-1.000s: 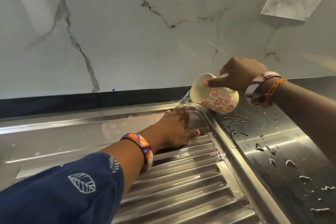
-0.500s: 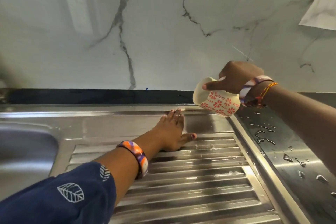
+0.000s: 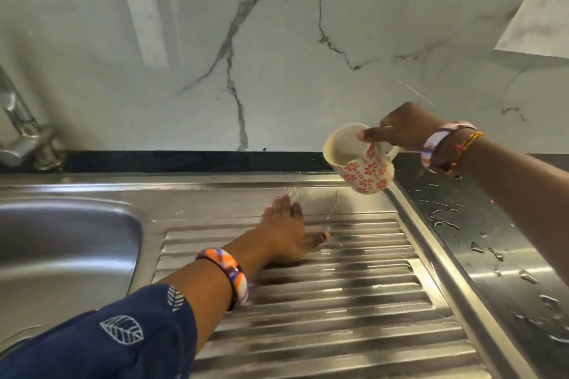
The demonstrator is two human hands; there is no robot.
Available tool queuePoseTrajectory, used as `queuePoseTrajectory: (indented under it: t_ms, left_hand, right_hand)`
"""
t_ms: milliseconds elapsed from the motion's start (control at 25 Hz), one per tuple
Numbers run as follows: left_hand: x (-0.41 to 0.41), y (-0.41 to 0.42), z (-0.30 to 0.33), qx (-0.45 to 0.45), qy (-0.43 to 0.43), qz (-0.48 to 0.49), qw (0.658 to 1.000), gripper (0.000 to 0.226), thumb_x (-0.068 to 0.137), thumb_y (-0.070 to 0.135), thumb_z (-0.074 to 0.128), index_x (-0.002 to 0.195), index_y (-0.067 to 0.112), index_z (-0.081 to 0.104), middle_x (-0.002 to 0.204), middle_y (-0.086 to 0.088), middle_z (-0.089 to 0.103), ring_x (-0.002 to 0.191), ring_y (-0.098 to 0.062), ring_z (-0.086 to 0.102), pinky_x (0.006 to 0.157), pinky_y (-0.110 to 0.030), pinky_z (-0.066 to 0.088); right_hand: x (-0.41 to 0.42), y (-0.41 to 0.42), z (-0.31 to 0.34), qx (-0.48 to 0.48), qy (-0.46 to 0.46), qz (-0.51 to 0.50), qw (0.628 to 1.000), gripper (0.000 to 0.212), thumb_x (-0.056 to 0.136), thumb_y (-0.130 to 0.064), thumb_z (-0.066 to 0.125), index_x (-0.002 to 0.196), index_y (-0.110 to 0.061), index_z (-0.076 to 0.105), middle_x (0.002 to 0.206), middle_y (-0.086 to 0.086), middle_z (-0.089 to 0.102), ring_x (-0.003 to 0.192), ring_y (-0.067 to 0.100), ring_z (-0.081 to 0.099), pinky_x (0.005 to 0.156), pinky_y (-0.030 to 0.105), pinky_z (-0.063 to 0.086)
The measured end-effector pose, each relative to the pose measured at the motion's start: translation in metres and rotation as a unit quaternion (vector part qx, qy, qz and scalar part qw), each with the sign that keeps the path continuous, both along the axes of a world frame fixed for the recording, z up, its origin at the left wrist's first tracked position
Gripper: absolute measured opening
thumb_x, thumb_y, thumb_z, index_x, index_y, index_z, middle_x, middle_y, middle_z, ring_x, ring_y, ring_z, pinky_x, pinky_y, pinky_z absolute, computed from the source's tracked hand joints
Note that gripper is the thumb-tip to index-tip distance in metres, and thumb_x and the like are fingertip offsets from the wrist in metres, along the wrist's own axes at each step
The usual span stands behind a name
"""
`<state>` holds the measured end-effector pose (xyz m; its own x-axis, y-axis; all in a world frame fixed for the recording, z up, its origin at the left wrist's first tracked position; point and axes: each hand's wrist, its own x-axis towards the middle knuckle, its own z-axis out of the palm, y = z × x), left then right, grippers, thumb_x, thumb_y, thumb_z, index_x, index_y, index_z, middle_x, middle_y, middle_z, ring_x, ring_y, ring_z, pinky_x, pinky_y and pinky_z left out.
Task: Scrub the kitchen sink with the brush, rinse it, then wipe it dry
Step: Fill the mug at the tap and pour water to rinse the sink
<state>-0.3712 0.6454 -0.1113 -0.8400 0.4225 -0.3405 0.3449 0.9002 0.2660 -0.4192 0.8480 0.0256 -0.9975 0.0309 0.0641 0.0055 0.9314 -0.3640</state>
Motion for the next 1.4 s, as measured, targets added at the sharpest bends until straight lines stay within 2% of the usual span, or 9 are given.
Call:
queuePoseTrajectory:
  t_ms: [80,160,280,520,640,800,1160,1280,1400]
  left_hand:
    - [0.015,0.016,0.0,0.029,0.01,-0.067,0.997,0.085,0.094,0.06,0.026,0.151,0.005,-0.006,0.156,-0.017,-0.017,0.145,-0.028,-0.016,0.119,-0.038,-0.004]
    - [0.031,0.032,-0.004,0.047,0.011,-0.111,0.993,0.083,0.095,0.058,0.026,0.151,0.004,-0.006,0.156,-0.016,-0.017,0.145,-0.027,-0.017,0.118,-0.037,-0.006]
    - [0.049,0.045,-0.012,0.042,0.021,-0.141,0.989,0.084,0.095,0.06,0.025,0.151,0.005,-0.006,0.156,-0.014,-0.017,0.145,-0.026,-0.018,0.117,-0.036,-0.008]
    - [0.073,0.024,-0.016,0.086,0.078,-0.154,0.981,0.082,0.094,0.056,0.035,0.151,0.018,-0.009,0.158,-0.008,-0.015,0.145,-0.025,-0.017,0.118,-0.039,-0.009]
    - [0.082,-0.001,-0.02,0.05,0.055,-0.123,0.99,0.086,0.094,0.059,0.031,0.151,0.008,-0.01,0.157,-0.015,-0.015,0.145,-0.029,-0.017,0.118,-0.041,-0.007]
    - [0.092,-0.062,-0.019,0.041,0.05,-0.106,0.992,0.088,0.094,0.059,0.029,0.15,0.004,-0.01,0.157,-0.016,-0.016,0.145,-0.03,-0.016,0.118,-0.041,-0.007]
    - [0.086,-0.27,-0.016,0.046,0.094,-0.026,0.994,0.086,0.095,0.058,0.03,0.151,0.003,-0.005,0.158,-0.016,-0.01,0.146,-0.03,-0.011,0.117,-0.039,-0.005]
    - [0.062,-0.338,-0.009,0.077,0.103,0.044,0.991,0.071,0.096,0.055,0.029,0.15,0.009,0.02,0.155,-0.017,0.018,0.144,-0.035,0.015,0.118,-0.042,0.015]
    - [0.029,-0.4,0.026,0.205,0.111,0.204,0.951,0.057,0.1,0.047,0.026,0.13,0.008,0.053,0.132,-0.021,0.052,0.122,-0.035,0.05,0.099,-0.038,0.04]
  right_hand:
    - [0.013,0.015,-0.001,0.1,0.018,0.007,0.995,0.044,0.079,-0.051,0.064,0.064,-0.01,0.063,0.065,0.008,0.056,0.066,0.024,0.05,0.053,0.024,0.03]
    - [0.032,0.023,-0.007,0.179,0.033,-0.007,0.983,0.044,0.079,-0.054,0.063,0.086,-0.011,0.07,0.074,0.006,0.059,0.069,0.023,0.051,0.051,0.021,0.029]
    - [0.06,0.022,-0.024,0.295,0.059,-0.013,0.954,0.049,0.081,-0.056,0.06,0.108,-0.016,0.068,0.094,0.006,0.068,0.074,0.02,0.05,0.061,0.021,0.033]
    - [0.107,-0.023,-0.039,0.404,0.063,0.049,0.911,0.046,0.089,-0.054,0.048,0.108,-0.017,0.066,0.098,0.0,0.069,0.083,0.018,0.062,0.064,0.023,0.036]
    - [0.126,-0.067,-0.04,0.427,0.078,0.077,0.898,0.046,0.091,-0.053,0.045,0.111,-0.017,0.065,0.104,0.001,0.069,0.093,0.019,0.065,0.067,0.025,0.041]
    - [0.142,-0.137,-0.036,0.427,0.096,0.098,0.894,0.048,0.092,-0.053,0.043,0.111,-0.016,0.065,0.106,0.003,0.068,0.097,0.021,0.064,0.074,0.026,0.047]
    - [0.136,-0.332,-0.027,0.388,0.147,0.138,0.899,0.049,0.09,-0.056,0.044,0.115,-0.018,0.063,0.111,0.005,0.067,0.101,0.025,0.062,0.07,0.027,0.034]
    - [0.124,-0.383,-0.027,0.315,0.158,0.116,0.929,0.047,0.089,-0.056,0.046,0.108,-0.018,0.066,0.105,0.005,0.068,0.097,0.026,0.063,0.069,0.026,0.033]
    - [0.113,-0.426,-0.037,0.15,0.112,0.055,0.981,0.045,0.087,-0.054,0.048,0.101,-0.017,0.07,0.102,0.007,0.069,0.096,0.029,0.062,0.069,0.027,0.035]
